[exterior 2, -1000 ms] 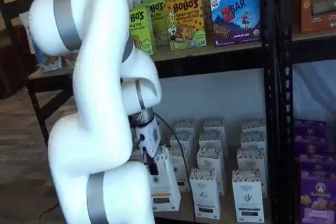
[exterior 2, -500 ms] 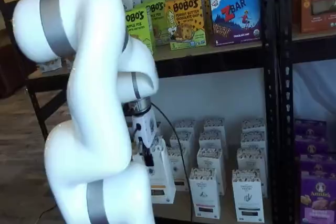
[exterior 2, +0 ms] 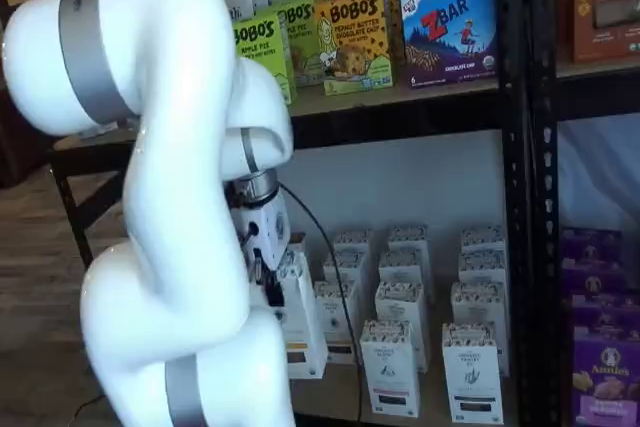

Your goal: Pick up the white box with a yellow strip in the middle, on the bottom shelf, the fourth box from the left

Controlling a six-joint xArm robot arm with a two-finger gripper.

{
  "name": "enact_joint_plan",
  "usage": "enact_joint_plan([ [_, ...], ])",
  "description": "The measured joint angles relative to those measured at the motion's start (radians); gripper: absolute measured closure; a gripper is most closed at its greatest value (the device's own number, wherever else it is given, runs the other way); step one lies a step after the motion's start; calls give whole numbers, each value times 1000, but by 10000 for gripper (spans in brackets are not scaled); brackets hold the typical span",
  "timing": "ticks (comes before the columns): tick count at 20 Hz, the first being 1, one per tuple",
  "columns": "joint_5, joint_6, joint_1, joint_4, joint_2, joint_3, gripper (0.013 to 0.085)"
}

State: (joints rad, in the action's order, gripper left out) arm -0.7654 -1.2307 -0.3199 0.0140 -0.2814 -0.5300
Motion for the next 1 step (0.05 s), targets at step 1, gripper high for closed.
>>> enact_joint_plan([
  [1, -6, 1, -1, -1, -3, 0, 570],
])
